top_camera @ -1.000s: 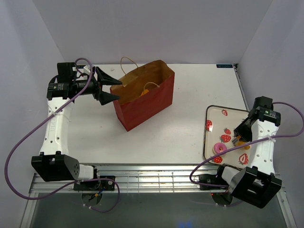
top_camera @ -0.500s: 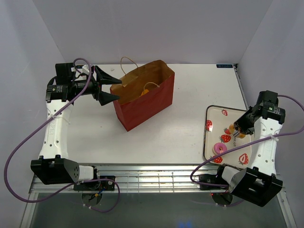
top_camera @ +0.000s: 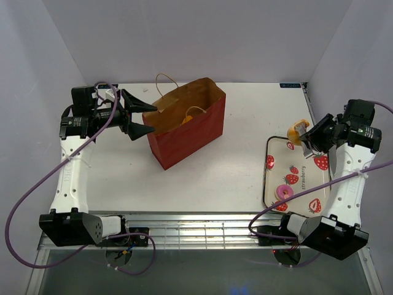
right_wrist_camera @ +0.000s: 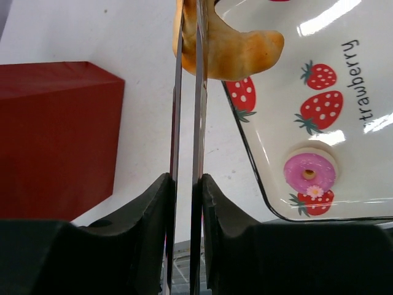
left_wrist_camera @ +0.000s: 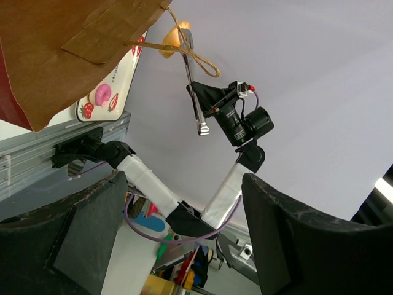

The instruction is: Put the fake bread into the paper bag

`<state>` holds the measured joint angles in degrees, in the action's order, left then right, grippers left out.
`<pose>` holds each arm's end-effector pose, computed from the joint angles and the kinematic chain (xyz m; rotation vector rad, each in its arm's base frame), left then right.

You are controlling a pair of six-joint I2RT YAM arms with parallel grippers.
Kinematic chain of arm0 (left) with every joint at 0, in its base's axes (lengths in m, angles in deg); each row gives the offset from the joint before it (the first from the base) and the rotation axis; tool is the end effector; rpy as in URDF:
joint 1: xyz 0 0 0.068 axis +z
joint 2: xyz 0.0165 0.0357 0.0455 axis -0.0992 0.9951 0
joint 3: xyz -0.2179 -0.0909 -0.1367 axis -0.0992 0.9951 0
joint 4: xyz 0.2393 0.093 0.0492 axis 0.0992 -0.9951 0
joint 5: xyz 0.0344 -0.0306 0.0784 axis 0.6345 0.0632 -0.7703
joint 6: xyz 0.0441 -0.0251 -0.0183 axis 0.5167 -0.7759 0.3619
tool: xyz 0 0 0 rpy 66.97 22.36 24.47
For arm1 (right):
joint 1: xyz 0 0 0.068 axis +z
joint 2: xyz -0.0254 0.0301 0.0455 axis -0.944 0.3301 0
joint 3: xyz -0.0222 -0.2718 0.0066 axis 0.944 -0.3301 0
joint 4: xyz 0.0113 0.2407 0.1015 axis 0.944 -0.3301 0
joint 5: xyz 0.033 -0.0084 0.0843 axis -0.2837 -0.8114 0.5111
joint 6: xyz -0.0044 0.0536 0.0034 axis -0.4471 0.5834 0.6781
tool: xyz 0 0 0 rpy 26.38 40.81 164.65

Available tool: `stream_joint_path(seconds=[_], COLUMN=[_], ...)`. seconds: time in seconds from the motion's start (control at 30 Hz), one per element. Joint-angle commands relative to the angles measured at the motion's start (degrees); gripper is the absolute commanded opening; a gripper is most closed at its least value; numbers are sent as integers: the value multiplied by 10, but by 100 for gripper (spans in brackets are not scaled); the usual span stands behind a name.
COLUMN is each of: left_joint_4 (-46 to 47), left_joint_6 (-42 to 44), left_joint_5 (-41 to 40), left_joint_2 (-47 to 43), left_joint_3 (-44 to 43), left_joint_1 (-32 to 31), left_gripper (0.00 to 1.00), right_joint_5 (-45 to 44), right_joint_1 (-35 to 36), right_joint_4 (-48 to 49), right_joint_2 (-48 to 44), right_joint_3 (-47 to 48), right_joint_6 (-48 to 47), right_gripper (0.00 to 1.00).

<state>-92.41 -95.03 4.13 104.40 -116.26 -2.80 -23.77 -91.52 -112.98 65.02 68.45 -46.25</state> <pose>0.2465 -0.0183 0.4049 -0.7731 2.3094 -1.7066 0.1979 -0.0658 0.3872 0.8872 2.2764 0.3495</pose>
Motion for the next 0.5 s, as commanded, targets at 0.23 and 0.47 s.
stream_joint_path(seconds=[0.23, 0.47], left_joint_4=[47, 38], left_joint_6=[-56, -59], left_joint_5=[-38, -66], left_joint_2=[-68, -143], left_joint_3=[46, 91], left_joint_1=[3, 3], left_gripper=[85, 85], right_joint_5=[89, 84], right_joint_1=[111, 207], right_joint_4=[58, 100], right_joint_2=[73, 124], right_joint_3=[163, 305], right_joint_6=[38, 28], right_gripper=[20, 20])
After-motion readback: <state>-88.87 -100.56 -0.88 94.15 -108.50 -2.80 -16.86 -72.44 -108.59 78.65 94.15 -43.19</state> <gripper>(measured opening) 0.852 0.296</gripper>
